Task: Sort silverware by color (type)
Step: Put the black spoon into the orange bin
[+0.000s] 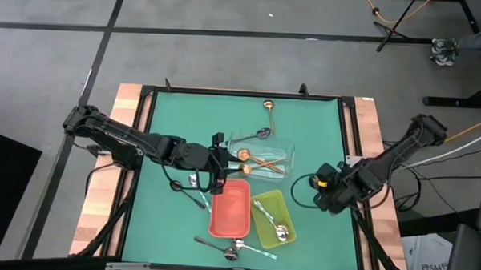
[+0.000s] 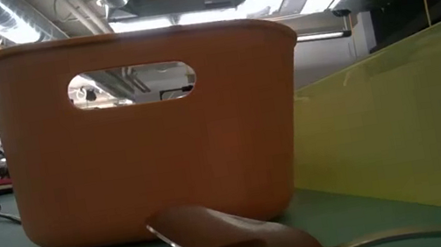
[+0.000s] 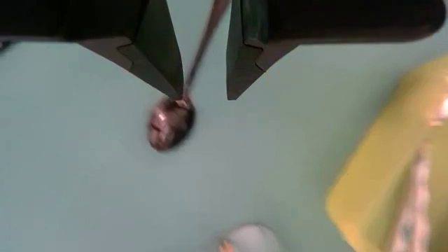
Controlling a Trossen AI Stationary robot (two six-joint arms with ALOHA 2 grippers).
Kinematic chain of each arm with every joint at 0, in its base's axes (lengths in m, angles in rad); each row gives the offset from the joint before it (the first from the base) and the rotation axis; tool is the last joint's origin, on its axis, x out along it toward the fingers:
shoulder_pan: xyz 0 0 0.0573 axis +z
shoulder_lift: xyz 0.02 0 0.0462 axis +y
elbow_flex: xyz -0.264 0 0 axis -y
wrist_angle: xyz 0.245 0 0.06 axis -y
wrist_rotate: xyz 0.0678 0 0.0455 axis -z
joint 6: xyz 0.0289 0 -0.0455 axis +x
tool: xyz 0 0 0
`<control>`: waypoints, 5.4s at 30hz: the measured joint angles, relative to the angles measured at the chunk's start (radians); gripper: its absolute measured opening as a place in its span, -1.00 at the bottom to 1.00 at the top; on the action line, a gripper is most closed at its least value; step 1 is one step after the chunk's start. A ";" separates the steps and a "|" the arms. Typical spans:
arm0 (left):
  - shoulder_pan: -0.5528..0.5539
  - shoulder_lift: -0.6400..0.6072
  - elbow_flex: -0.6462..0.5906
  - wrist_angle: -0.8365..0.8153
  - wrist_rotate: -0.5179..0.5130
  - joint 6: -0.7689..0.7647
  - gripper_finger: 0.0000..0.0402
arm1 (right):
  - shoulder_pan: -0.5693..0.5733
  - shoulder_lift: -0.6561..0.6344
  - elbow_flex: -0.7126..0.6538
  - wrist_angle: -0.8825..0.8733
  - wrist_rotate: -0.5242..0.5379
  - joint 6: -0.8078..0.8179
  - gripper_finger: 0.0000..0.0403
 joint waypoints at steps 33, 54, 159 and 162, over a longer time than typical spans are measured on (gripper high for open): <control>0.001 0.000 0.000 0.001 0.002 0.000 -0.44 | 0.045 0.031 -0.388 0.351 -0.096 0.137 -0.51; 0.001 0.000 0.000 0.001 0.001 0.000 -0.44 | 0.045 0.030 -0.394 0.354 -0.094 0.136 -0.51; -0.403 -0.093 0.000 -0.547 -0.001 -0.812 -0.44 | -0.381 0.863 0.563 0.850 -0.425 -2.226 -1.00; -0.403 -0.093 0.000 -0.548 -0.001 -0.812 -0.44 | -0.381 0.886 0.563 0.850 -0.418 -2.226 -1.00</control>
